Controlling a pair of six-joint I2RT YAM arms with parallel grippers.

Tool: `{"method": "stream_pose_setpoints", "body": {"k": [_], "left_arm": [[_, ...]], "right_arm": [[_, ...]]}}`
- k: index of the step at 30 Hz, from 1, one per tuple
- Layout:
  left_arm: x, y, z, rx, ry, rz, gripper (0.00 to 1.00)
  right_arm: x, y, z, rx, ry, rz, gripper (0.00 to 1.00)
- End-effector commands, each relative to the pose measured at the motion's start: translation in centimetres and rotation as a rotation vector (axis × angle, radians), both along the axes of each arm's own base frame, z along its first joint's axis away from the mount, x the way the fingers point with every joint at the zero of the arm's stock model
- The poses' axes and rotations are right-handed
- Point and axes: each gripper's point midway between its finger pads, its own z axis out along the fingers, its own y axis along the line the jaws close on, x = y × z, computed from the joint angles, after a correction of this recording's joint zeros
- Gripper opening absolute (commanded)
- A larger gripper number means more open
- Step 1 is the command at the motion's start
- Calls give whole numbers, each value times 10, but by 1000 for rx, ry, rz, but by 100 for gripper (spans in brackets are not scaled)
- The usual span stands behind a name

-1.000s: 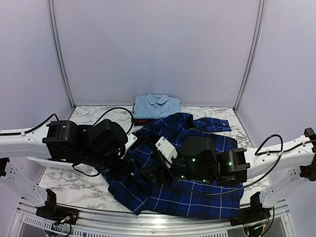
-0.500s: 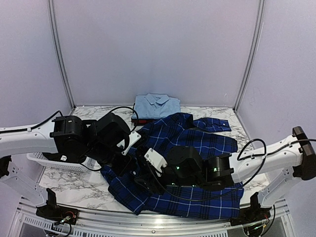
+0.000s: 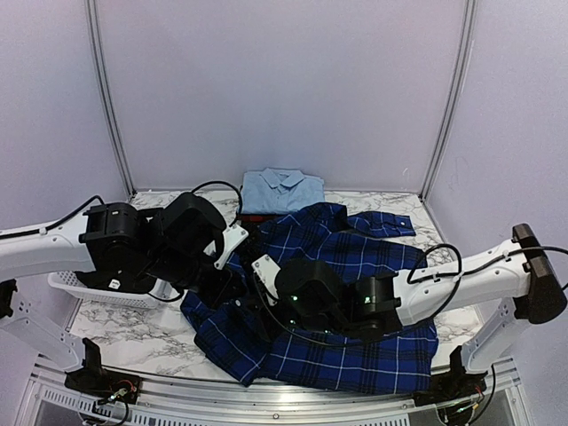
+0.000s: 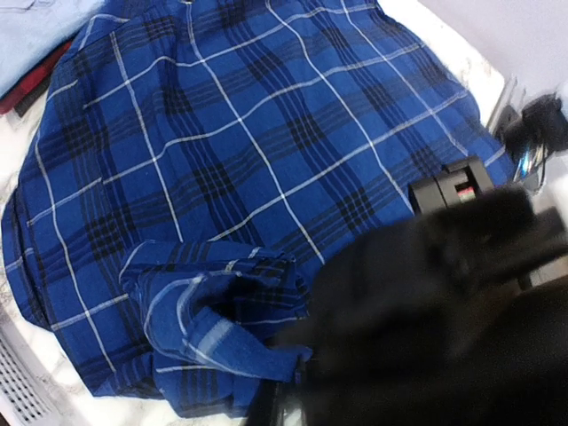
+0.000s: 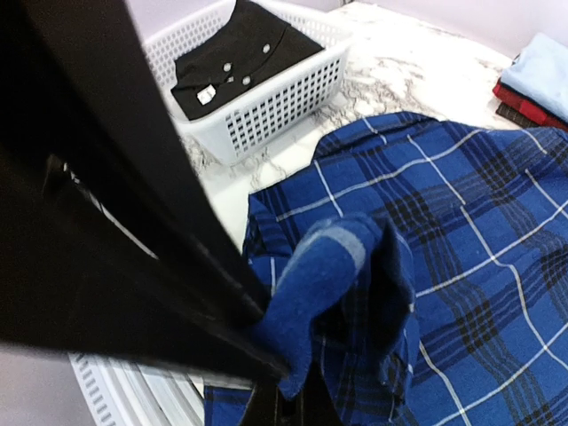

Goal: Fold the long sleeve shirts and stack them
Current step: Pass from the left arm to the right

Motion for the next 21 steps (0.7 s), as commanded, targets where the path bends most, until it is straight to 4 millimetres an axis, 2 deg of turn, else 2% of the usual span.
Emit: {"method": "stream_pose_setpoints", "body": {"k": [1,3,7,9,13,16,21], "left_arm": [[11,11,22,-72,-55,86,25],[19,21,29,-90,-82,154,46],[25,46,47,-166,-111,286,54],[24,57,49,-196,-105,334,55],[13,67,27,-197,-42,363,57],[3,65,11,-166,-39,364,59],[-4,57,-2,-125,-78,387,67]], "right_arm": [[9,9,19,62,70,-77,0],[10,12,23,85,107,-92,0],[16,15,41,169,192,-134,0],[23,17,51,237,266,-166,0],[38,25,61,331,374,-229,0],[45,37,66,371,430,-252,0],[51,52,68,450,550,-251,0]]}}
